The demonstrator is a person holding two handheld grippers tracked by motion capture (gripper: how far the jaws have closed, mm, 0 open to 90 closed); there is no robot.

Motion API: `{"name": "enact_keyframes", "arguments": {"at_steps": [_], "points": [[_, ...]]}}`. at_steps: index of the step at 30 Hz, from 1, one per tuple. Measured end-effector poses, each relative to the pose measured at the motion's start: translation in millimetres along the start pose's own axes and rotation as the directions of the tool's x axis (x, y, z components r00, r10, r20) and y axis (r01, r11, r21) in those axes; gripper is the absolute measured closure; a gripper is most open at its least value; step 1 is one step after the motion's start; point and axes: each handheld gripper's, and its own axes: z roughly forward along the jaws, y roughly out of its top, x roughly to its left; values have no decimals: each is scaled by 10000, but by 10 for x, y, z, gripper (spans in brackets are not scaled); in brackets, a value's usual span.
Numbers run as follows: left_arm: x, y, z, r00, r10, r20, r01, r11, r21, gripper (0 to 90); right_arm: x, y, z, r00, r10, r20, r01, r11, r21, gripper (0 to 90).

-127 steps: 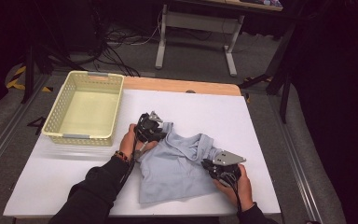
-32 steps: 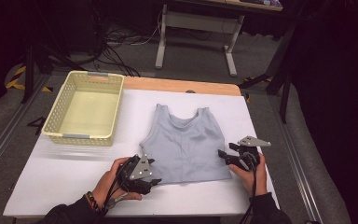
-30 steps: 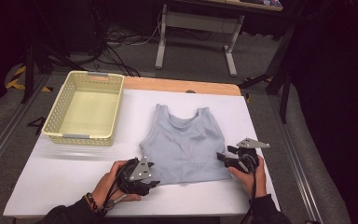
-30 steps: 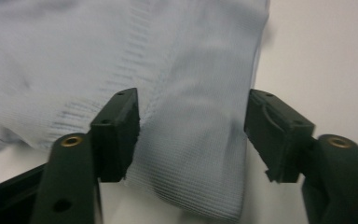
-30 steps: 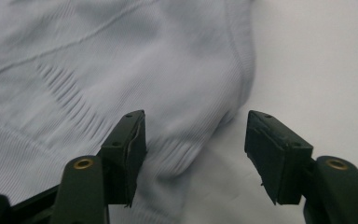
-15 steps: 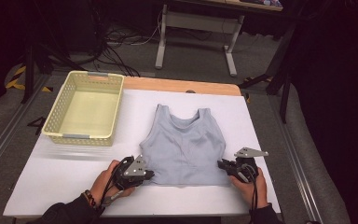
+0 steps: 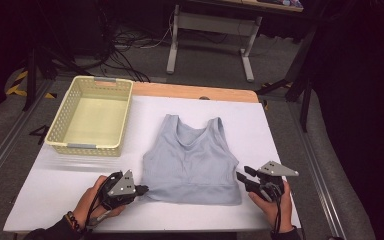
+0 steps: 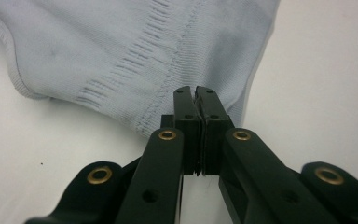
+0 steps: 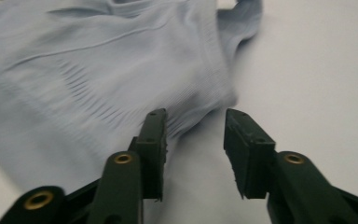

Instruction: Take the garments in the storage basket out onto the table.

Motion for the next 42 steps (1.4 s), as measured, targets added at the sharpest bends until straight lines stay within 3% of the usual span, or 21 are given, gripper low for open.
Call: {"name": "enact_keyframes", "arguments": {"at_steps": [2, 3, 4, 8, 9, 13, 14, 17, 21, 23, 26, 27, 32, 34, 35, 36, 37, 38, 39, 41, 42], "points": [[-5, -7, 37, 9999, 63, -84, -62, 9999, 119, 884, -38, 60, 118, 9977, -680, 54, 680, 9976, 114, 532], [-10, -15, 52, 10000, -2, -49, 3, 9998, 177, 883, -57, 73, 162, 9967, -801, 158, 796, 9965, 268, 509], [-9, -20, 75, 10000, 71, -17, -71, 9998, 209, 883, -86, 86, 218, 9960, -839, 294, 827, 9958, 404, 493], [-3, -41, 110, 9998, -183, 65, 182, 9997, 152, 880, -199, 106, 361, 9979, -651, 11, 649, 9962, 580, 451], [9, -44, 122, 9996, -240, 130, 239, 9997, 71, 879, -256, 129, 444, 9974, -579, -431, 608, 9957, 695, 457], [18, -51, 128, 9994, -321, 151, 320, 9995, 20, 879, -277, 136, 545, 9928, -500, -1085, 587, 9952, 785, 667], [18, -51, 130, 9994, -311, 147, 311, 9995, 8, 879, -265, 126, 573, 9935, -572, -987, 664, 9935, 921, 733], [9, -51, 127, 9995, -287, 88, 287, 9996, -3, 878, -221, 110, 562, 9939, -781, -776, 866, 9899, 1119, 770], [-7, -43, 121, 9990, -443, 83, 444, 9990, -99, 877, -202, 128, 465, 9974, -599, -411, 638, 9927, 1021, 777], [-46, 6, 106, 9996, -260, 75, 261, 9994, -235, 877, -167, 168, 296, 9980, -629, 82, 621, 9955, 720, 776], [-74, 44, 82, 9998, -169, 96, 173, 9991, -400, 878, -158, 189, 163, 9987, -466, 227, 454, 9977, 506, 772], [-97, 76, 56, 10000, 18, -4, -18, 9988, -486, 878, -158, 188, 129, 9989, -362, 288, 347, 9981, 512, 768], [-117, 61, 91, 10000, -46, 0, 46, 9994, -344, 865, -218, 119, 125, 9987, 4, 509, -49, 9962, 870, 742], [-122, 57, 111, 10000, -3, -29, 2, 9995, -328, 848, -245, 86, 147, 9952, 1, 978, -113, 9933, 1147, 741], [-121, 58, 107, 9998, -21, -184, 15, 9994, -334, 823, -259, 72, 152, 9901, -188, 1390, 2, 9912, 1324, 719], [-121, 58, 107, 9998, -21, -184, 15, 9994, -334, 754, -259, 72, 152, 9901, -188, 1390, 2, 9912, 1324, 719], [-116, 61, 102, 9997, -50, -240, 40, 9992, -392, 672, -312, 37, 145, 9914, 108, 1304, -261, 9930, 1156, 705], [-115, 63, 97, 9995, -213, -219, 200, 9982, -562, 672, -312, 37, 145, 9914, 108, 1304, -261, 9930, 1156, 705], [-112, 67, 88, 9992, -362, -195, 347, 9969, -706, 594, -325, 33, 138, 9925, 205, 1206, -330, 9942, 1026, 688], [-131, 84, 108, 9984, -457, -334, 432, 9965, -710, 409, -308, 74, 115, 9943, 150, 1051, -194, 9990, 410, 630], [-150, 94, 142, 9992, -370, -157, 359, 9973, -640, 359, -298, 143, 116, 9967, 402, 704, -396, 9992, -110, 548]]}}
